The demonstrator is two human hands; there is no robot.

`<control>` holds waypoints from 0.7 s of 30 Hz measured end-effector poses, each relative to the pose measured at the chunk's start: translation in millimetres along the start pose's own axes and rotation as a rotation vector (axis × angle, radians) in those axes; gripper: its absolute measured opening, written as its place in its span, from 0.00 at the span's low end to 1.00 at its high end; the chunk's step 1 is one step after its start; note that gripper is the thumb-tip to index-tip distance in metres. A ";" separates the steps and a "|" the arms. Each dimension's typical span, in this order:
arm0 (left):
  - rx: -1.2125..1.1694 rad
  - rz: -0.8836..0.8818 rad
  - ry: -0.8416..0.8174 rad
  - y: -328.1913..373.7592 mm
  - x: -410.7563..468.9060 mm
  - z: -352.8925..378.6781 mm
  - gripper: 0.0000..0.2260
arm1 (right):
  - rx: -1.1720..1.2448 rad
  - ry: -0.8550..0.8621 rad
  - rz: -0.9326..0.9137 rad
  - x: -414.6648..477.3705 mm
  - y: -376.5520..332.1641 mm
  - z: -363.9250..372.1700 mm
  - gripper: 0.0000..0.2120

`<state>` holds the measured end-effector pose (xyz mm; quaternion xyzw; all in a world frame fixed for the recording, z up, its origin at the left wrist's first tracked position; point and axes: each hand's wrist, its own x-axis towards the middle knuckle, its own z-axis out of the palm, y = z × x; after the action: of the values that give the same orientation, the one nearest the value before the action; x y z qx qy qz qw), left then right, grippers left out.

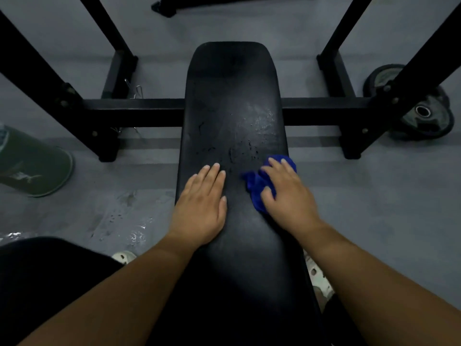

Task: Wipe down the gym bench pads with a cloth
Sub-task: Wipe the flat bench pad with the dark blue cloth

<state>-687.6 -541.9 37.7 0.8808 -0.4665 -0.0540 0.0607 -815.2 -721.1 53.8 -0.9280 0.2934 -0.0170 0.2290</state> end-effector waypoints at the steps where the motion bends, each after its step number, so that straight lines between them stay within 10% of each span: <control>1: -0.005 -0.002 0.000 1.0 1.4 -1.5 0.28 | -0.003 0.008 0.032 6.8 -17.1 4.3 0.25; 7: -0.062 0.006 0.040 0.8 0.2 -3.1 0.27 | 0.003 -0.108 -0.297 -55.1 -24.6 10.2 0.25; 13: -0.069 0.018 0.104 -4.1 -3.1 5.6 0.26 | -0.067 0.111 0.022 33.2 -39.2 22.0 0.30; 21: -0.100 0.051 0.060 -8.7 -4.7 3.8 0.27 | -0.139 -0.140 -0.358 15.0 -12.0 -1.3 0.26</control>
<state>-683.7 -533.4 32.8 0.8656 -0.4836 -0.0493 0.1200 -796.5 -721.3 58.6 -0.9778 0.1077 0.0273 0.1776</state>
